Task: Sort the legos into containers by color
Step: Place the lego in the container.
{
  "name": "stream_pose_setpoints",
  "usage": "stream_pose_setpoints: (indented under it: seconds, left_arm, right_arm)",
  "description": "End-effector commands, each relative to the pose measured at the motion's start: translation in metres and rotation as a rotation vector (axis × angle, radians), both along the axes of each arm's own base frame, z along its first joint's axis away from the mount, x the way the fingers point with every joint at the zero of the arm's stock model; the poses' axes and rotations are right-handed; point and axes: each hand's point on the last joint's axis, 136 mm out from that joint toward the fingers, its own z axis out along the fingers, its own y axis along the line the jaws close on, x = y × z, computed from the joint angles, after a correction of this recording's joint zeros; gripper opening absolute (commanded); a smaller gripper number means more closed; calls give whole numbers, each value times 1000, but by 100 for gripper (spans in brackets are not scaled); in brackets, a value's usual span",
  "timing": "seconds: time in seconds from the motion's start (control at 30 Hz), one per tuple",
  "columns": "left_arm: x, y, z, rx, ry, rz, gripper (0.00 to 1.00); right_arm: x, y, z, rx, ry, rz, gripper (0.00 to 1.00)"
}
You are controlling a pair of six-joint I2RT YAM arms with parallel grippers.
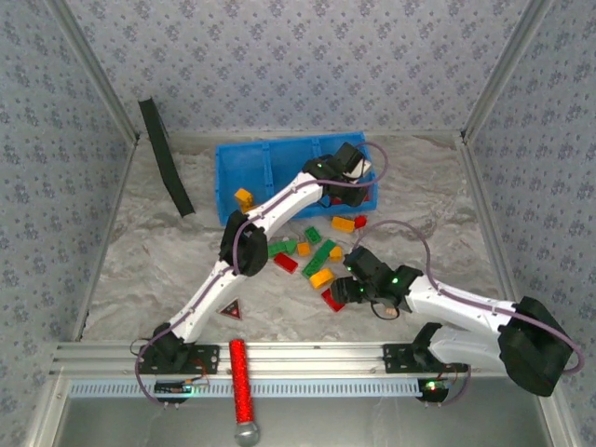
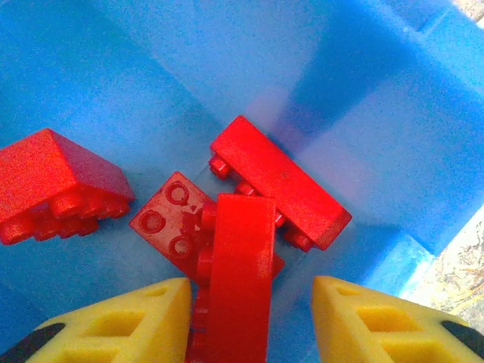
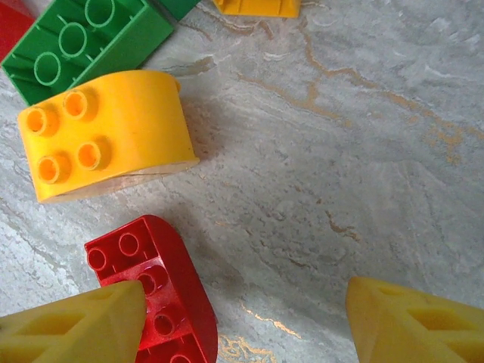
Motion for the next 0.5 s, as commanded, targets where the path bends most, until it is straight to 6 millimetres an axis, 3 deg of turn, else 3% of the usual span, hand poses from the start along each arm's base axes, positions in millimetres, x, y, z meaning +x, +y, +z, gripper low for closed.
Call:
stream_pose_setpoints:
  seconds: [0.0, 0.2, 0.47]
  left_arm:
    - [-7, -5, -2, -13, 20, -14, 49]
    - [-11, -5, 30, -59, 13, -22, 53]
    - [-31, -8, 94, -156, -23, -75, 59]
  right_arm:
    - [1, 3, 4, -14, 0, 5, 72]
    - [-3, 15, -1, -21, 28, 59, 72]
    - [-2, 31, -9, -61, 40, 123, 72]
